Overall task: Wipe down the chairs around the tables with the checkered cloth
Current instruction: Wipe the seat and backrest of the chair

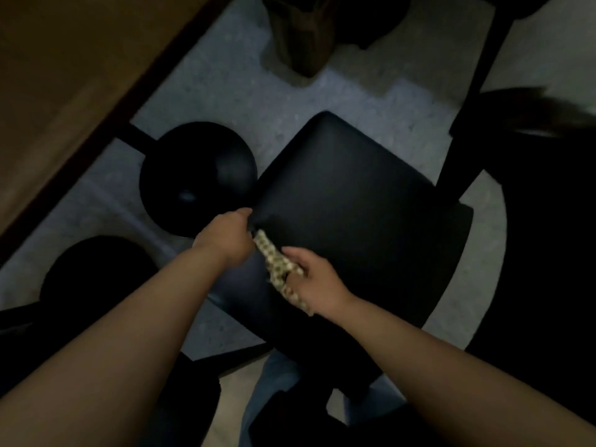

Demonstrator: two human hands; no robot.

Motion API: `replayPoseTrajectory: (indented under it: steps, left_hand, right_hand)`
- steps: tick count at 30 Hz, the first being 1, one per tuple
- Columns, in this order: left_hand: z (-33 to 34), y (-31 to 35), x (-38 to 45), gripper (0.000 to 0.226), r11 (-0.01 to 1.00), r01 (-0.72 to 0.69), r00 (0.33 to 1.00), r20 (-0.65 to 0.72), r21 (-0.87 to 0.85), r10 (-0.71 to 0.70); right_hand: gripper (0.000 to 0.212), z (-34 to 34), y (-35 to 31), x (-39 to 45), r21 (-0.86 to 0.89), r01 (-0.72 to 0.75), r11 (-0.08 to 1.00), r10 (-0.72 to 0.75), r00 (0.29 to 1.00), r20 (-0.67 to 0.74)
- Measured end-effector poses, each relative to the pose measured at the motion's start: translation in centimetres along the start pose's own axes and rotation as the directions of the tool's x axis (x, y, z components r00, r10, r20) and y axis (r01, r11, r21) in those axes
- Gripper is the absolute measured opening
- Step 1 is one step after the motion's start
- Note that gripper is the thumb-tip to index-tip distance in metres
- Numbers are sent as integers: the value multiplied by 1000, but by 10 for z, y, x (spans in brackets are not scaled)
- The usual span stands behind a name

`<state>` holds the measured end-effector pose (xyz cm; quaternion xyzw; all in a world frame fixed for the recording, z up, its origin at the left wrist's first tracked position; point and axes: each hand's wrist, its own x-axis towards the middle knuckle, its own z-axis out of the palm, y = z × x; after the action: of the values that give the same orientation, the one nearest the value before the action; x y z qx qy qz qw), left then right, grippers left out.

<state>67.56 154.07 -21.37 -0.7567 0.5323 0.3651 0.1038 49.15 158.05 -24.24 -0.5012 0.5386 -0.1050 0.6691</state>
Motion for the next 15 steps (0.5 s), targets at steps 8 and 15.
replayPoseTrajectory:
  steps: [8,15]
  left_hand:
    - [-28,69,-147,43,746,45,952,-197,-664,-233]
    - [-69,128,-281,37,226,-229,918,-287,-947,-272]
  right_hand:
    - [16,-81,-116,-99,370,12,929,-23,999,26]
    - [24,-99,-199,-208,464,20,886,-135,967,215]
